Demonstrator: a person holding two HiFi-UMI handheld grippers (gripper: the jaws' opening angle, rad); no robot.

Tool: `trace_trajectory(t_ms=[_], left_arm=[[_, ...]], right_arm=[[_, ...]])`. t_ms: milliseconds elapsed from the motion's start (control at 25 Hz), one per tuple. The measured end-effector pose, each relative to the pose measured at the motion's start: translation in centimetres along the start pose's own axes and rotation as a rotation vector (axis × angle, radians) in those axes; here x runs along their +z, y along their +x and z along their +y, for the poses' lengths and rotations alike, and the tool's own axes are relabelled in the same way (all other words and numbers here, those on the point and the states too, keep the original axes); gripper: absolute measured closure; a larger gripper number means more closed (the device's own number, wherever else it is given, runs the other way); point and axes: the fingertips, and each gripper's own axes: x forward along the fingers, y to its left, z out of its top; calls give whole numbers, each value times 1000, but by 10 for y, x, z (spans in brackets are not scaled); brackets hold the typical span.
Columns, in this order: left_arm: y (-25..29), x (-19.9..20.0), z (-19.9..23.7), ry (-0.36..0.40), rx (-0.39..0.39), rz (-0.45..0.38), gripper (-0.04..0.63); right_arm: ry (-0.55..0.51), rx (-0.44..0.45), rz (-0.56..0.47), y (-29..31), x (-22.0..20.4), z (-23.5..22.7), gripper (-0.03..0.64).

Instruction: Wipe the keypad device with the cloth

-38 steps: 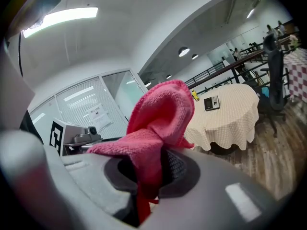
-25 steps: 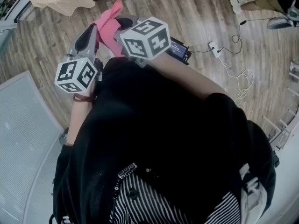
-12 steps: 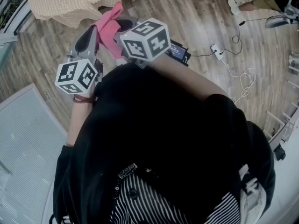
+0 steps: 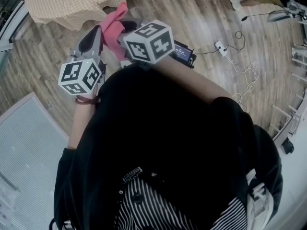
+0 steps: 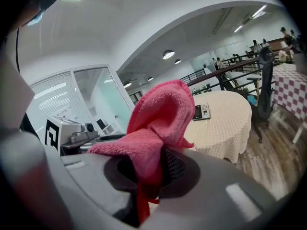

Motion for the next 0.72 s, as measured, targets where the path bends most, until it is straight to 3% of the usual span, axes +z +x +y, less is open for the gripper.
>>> trace_trajectory(t_ms=[360,720], left_arm=[[-48,-5,40,-6,7,-16,598],[-44,-1,77,-44,62,-7,598]], right_arm=[[-42,8,-6,37,-8,50,554],[-43,32,47,73,4,49,554]])
